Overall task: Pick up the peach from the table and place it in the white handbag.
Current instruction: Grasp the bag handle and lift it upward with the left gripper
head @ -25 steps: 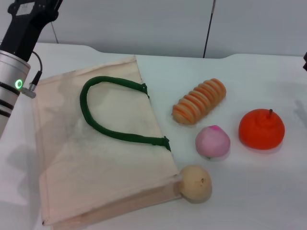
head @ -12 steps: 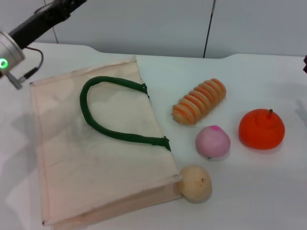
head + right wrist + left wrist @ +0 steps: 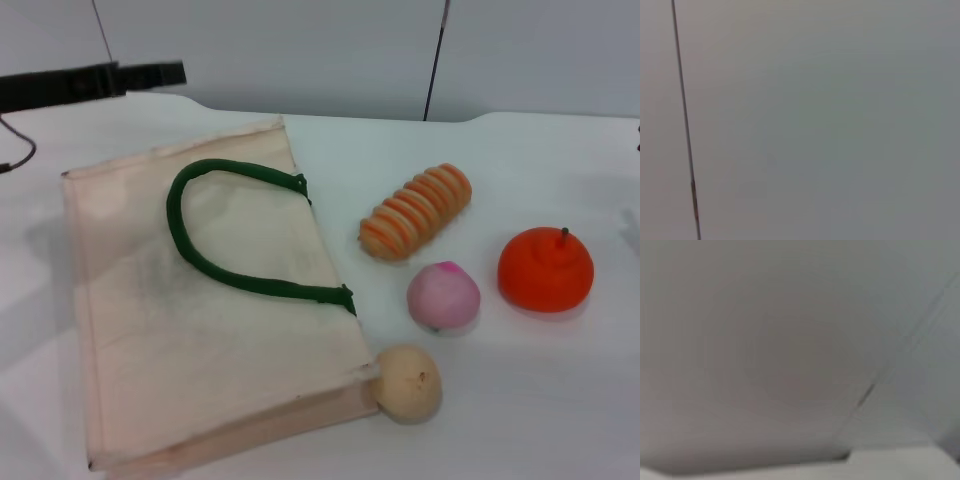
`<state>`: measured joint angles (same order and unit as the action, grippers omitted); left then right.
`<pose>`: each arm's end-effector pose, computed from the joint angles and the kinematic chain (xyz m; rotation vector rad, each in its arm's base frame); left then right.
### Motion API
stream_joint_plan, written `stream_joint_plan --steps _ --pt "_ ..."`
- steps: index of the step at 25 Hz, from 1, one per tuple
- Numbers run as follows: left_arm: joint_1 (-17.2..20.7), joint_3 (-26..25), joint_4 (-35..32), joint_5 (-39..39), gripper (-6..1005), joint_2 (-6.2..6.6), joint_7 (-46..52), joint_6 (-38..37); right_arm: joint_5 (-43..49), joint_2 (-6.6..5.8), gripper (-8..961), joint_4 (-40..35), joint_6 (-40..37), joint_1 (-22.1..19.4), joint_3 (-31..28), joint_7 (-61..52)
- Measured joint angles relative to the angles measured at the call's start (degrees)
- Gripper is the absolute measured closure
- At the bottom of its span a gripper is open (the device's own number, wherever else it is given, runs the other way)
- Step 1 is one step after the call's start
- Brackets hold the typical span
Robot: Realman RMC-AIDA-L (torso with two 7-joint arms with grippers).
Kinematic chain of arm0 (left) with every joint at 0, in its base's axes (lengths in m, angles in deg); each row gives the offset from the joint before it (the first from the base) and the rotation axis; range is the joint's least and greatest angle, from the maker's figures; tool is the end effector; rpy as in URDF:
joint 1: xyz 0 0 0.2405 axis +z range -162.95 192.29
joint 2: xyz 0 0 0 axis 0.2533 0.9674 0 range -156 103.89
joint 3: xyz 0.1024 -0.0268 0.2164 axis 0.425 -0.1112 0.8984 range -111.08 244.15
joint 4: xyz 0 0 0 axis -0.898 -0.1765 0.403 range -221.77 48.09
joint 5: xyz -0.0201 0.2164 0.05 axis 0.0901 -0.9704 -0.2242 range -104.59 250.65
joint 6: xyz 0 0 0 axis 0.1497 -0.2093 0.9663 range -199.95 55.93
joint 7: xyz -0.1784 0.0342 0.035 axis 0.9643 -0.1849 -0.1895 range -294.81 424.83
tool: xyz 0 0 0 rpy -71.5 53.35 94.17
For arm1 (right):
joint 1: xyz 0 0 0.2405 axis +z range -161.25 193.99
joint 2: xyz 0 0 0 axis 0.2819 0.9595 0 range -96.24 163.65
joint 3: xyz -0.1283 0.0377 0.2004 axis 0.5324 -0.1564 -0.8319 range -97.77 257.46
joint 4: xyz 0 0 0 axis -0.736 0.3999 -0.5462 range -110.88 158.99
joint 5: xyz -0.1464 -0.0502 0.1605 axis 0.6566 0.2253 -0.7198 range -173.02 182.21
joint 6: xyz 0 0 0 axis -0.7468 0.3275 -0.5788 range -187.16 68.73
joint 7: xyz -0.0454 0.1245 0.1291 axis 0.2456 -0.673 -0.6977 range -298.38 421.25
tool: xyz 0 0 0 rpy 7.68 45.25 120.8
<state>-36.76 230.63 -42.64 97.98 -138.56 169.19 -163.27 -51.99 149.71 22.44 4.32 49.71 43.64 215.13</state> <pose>-0.2573 0.4288 0.0920 -2.2214 -1.1938 -0.7516 0.3294 0.4086 0.0134 -1.6593 0.6447 0.7247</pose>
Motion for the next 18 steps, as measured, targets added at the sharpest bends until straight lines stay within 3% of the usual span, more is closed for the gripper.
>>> stream_joint_plan --steps 8,18 --pt "-3.3 0.0 4.6 -16.9 259 -0.19 1.6 -2.1 0.0 -0.07 59 0.0 0.0 0.0 0.0 -0.1" --pt "-5.9 0.0 1.1 -24.8 254 -0.66 2.1 4.6 0.0 -0.09 60 0.1 0.0 0.3 0.0 -0.1"
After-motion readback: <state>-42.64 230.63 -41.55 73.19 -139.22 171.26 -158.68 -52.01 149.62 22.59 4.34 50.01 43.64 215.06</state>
